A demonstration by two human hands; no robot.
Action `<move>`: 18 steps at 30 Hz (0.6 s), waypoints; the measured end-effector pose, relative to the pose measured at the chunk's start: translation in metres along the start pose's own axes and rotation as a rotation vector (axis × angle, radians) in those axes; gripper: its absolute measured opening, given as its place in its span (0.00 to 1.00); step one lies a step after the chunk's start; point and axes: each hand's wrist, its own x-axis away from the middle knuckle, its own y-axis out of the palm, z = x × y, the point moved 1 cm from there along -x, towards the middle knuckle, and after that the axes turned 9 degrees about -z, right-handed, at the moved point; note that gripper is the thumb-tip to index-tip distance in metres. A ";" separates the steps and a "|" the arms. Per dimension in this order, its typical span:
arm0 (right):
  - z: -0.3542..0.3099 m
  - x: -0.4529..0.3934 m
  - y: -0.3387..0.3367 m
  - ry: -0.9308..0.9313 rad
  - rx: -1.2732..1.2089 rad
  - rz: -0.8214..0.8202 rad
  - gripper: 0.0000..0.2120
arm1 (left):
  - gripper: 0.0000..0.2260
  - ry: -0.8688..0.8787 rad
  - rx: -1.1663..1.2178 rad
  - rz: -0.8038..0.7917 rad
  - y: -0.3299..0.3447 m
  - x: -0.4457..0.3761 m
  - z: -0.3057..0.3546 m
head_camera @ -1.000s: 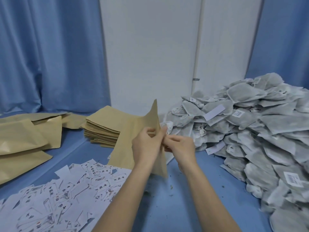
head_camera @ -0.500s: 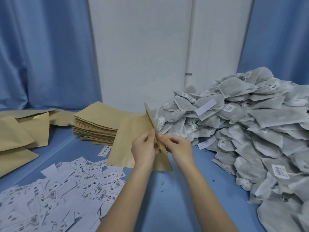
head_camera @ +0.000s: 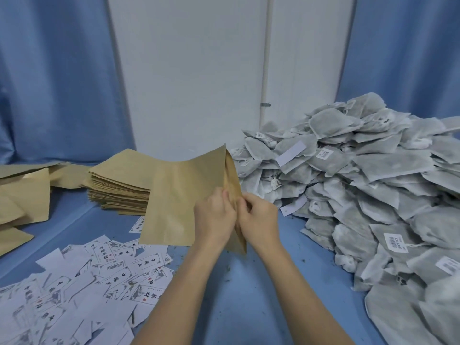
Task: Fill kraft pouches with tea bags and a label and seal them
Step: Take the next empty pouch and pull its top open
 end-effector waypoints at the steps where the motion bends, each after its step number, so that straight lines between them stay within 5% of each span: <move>1: 0.001 0.000 -0.001 0.028 -0.038 -0.007 0.13 | 0.13 0.005 -0.009 -0.005 0.000 0.000 -0.001; 6: 0.005 -0.003 0.001 0.127 -0.146 -0.045 0.10 | 0.12 0.037 -0.021 0.001 0.003 -0.001 -0.004; 11: 0.018 -0.008 -0.005 0.229 -0.214 -0.018 0.18 | 0.11 0.048 0.000 0.072 -0.002 0.000 -0.006; 14: 0.010 -0.008 -0.003 0.071 -0.078 -0.021 0.07 | 0.12 0.029 -0.103 0.035 -0.002 -0.001 -0.001; 18: -0.003 -0.003 -0.003 -0.257 0.136 0.155 0.10 | 0.10 0.072 -0.403 -0.058 -0.007 -0.005 0.014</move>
